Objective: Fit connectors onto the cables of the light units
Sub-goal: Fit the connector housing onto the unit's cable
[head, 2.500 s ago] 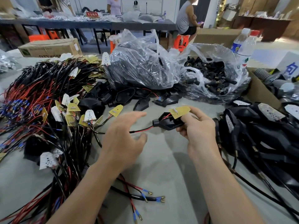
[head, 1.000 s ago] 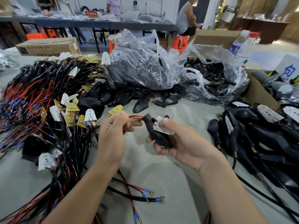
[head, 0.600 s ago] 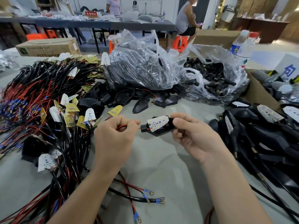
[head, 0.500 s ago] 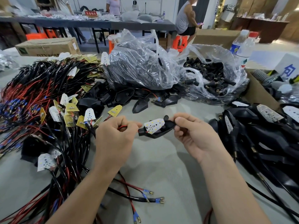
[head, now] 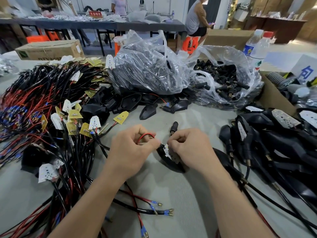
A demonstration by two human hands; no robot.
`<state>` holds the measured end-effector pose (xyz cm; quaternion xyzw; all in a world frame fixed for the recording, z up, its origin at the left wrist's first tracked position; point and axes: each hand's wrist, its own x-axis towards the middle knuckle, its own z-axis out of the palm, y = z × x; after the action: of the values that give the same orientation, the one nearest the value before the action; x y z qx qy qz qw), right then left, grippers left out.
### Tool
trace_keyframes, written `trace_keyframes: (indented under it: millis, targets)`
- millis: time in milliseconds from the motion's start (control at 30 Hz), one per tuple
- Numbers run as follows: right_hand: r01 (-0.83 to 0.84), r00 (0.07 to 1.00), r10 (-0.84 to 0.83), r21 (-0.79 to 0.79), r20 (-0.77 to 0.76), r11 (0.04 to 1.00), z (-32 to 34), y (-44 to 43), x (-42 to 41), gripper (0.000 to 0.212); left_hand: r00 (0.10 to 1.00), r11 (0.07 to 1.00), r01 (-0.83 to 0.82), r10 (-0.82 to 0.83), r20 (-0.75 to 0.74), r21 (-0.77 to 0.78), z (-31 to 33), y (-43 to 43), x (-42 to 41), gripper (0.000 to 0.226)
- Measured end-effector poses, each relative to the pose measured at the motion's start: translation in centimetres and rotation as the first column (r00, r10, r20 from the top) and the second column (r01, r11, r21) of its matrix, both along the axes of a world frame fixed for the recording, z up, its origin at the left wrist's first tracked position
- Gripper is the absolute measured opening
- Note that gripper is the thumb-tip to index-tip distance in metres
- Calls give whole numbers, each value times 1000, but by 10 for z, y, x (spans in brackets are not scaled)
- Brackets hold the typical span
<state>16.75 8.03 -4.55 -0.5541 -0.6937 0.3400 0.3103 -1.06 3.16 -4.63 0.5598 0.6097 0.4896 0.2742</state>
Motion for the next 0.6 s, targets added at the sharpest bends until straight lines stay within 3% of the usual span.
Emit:
trace_keyframes:
  millis: [100, 167, 300, 467, 600]
  targets:
    - [26, 994, -31, 47, 105, 999, 2, 1, 2, 24, 978, 974, 164, -181, -105, -154, 0, -1, -4, 74]
    - [18, 991, -21, 24, 131, 1000, 4, 1, 3, 23, 947, 959, 188, -234, -222, -210, -1, -3, -1, 93]
    - [-13, 986, 7, 38, 168, 999, 8, -1, 2, 23, 945, 974, 134, -181, -272, -182, 0, -6, 6, 76]
    - [-31, 997, 30, 3, 64, 1000, 14, -3, 3, 33, 962, 985, 98, -129, -239, -140, -3, -6, 9, 45]
    - [0, 1000, 1, 8, -25, 1000, 15, -5, 2, 31, 943, 966, 203, -237, -233, -161, 1, -4, 6, 48]
